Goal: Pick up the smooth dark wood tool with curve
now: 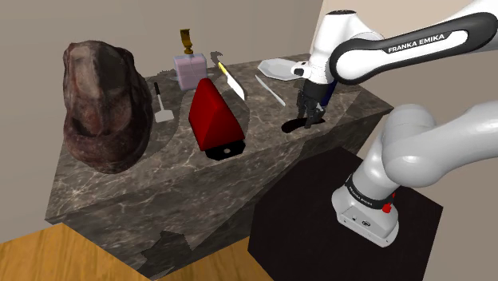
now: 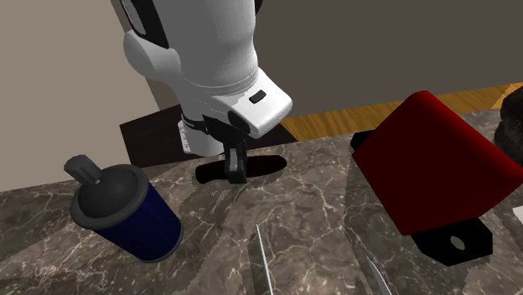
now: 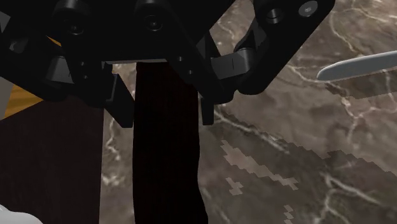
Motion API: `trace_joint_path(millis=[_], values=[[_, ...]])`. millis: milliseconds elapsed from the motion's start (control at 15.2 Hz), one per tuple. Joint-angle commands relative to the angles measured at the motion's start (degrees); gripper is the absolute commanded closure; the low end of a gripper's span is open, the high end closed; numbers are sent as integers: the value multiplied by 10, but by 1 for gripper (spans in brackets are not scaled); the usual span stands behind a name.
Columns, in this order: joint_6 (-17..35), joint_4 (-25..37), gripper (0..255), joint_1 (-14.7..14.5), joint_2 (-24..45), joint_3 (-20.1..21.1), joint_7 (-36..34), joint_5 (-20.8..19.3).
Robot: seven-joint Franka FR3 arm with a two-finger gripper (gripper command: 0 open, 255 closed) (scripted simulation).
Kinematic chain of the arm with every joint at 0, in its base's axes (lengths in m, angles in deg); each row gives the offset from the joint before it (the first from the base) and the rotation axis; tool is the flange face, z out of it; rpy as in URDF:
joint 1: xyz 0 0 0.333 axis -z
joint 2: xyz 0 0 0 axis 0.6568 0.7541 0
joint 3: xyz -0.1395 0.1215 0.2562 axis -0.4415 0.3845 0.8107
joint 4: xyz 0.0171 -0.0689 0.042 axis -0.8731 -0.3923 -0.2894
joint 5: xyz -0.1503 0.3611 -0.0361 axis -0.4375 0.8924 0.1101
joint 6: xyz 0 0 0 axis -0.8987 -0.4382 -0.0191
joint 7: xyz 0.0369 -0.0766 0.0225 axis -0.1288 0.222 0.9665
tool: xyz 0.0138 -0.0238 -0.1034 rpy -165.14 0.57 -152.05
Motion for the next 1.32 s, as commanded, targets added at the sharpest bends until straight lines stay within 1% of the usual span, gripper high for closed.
trace_joint_path(millis=[0, 330, 1254], values=[[0, 0, 255, 0, 0, 0, 0, 0], [0, 0, 255, 0, 0, 0, 0, 0], [-131, 84, 255, -11, -49, 36, -2, 33]])
